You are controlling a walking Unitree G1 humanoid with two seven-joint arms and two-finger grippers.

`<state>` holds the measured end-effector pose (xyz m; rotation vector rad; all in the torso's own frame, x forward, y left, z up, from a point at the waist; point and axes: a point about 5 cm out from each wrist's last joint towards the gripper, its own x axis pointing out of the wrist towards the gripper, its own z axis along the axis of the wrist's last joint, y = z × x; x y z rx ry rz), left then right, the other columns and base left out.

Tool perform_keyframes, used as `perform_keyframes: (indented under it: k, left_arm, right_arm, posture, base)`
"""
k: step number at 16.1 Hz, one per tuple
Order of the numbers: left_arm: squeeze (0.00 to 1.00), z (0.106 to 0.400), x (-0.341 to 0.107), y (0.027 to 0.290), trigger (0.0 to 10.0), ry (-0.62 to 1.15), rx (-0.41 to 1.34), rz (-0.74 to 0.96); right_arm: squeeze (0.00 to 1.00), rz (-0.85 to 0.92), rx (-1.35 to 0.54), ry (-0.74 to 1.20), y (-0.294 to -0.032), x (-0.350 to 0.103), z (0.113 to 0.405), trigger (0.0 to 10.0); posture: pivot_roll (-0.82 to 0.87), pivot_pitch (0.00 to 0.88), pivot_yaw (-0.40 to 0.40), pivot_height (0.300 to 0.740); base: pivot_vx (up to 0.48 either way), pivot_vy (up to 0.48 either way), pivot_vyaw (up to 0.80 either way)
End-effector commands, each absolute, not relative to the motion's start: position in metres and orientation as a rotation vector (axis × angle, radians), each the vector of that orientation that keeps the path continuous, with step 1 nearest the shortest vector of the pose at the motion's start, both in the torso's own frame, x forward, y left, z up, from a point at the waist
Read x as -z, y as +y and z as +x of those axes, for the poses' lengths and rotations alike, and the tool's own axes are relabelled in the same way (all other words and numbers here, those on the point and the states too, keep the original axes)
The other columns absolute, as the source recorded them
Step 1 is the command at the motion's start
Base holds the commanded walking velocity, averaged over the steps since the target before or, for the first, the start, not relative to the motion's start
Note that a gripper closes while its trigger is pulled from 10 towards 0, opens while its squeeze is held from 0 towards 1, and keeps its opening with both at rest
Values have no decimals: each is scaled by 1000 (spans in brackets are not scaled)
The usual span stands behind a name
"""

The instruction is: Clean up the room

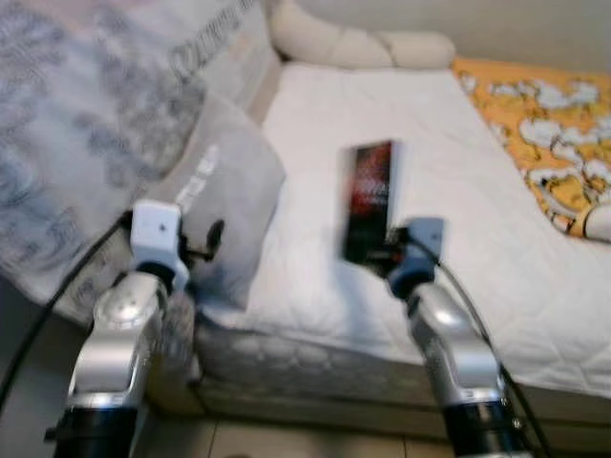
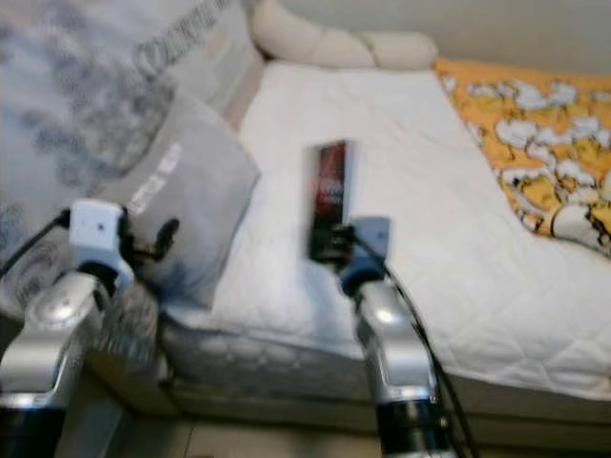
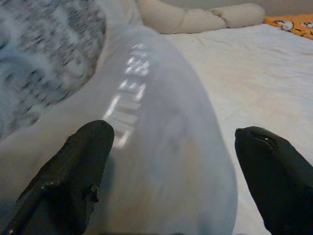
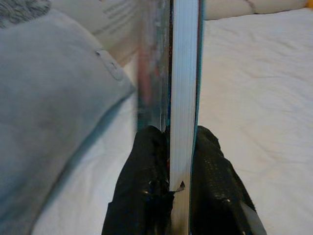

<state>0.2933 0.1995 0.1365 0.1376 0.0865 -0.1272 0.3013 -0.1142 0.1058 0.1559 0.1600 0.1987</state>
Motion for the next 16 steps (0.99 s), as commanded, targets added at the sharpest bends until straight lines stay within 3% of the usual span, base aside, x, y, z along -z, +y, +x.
perform_keyframes:
  k: [1, 13, 16]
  left_arm:
    - [0, 295, -138, 192, 10000, 74, 152, 137]
    - [0, 296, -137, 190, 10000, 71, 179, 154]
    - [0, 291, -140, 186, 10000, 71, 237, 196]
  right_arm:
    - [0, 142, -159, 110, -127, -116, 306, 10000]
    - [0, 132, -168, 110, -126, -117, 306, 10000]
    - [0, 134, -171, 103, -129, -120, 304, 10000]
  posture:
    - [61, 0, -13, 740]
    - [67, 0, -16, 740]
    - [67, 0, -16, 740]
  base:
    - [341, 0, 0]
    - [336, 0, 0]
    - [0, 0, 0]
